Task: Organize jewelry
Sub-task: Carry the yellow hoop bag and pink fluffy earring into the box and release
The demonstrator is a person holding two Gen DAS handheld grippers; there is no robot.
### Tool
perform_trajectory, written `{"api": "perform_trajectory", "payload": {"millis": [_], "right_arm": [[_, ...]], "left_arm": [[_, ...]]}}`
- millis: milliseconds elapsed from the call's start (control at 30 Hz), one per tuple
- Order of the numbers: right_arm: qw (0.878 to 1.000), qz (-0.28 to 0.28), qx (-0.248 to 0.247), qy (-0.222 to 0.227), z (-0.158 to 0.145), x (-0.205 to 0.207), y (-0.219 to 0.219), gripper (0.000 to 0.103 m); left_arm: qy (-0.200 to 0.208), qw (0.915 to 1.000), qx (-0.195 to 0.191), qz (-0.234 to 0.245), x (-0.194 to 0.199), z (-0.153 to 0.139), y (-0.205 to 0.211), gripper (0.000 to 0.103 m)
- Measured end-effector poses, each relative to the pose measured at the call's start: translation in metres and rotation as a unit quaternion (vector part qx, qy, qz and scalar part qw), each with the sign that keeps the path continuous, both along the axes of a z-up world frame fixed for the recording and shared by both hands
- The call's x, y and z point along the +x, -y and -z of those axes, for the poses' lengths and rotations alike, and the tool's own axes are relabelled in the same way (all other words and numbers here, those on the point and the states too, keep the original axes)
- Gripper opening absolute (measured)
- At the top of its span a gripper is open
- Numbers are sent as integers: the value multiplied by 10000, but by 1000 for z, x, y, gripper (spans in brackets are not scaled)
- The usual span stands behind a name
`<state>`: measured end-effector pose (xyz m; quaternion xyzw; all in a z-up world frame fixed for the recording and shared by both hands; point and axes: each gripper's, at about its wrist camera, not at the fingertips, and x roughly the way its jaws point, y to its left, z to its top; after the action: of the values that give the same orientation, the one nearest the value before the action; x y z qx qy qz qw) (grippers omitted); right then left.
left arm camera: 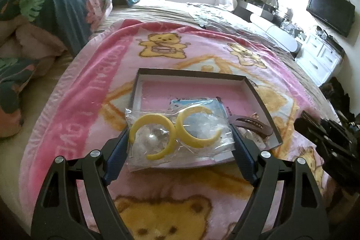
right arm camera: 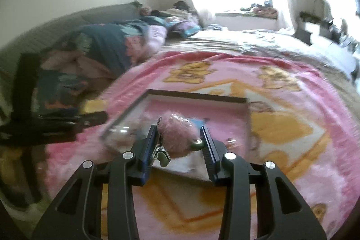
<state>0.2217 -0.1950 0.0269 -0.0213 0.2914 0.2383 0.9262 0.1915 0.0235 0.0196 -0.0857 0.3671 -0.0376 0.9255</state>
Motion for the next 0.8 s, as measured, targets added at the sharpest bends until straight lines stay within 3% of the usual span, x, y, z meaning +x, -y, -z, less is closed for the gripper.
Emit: {"api": "perform_trajectory", "payload": {"millis": [333, 800], "right_arm": [[9988, 430, -70, -238, 24, 28, 26, 37], [9959, 504, -69, -751, 59, 65, 29, 37]], "left_arm": [[-301, 9993, 76, 226, 34, 26, 24, 75], [-775, 9957, 297, 411, 57, 60, 44, 75]]}}
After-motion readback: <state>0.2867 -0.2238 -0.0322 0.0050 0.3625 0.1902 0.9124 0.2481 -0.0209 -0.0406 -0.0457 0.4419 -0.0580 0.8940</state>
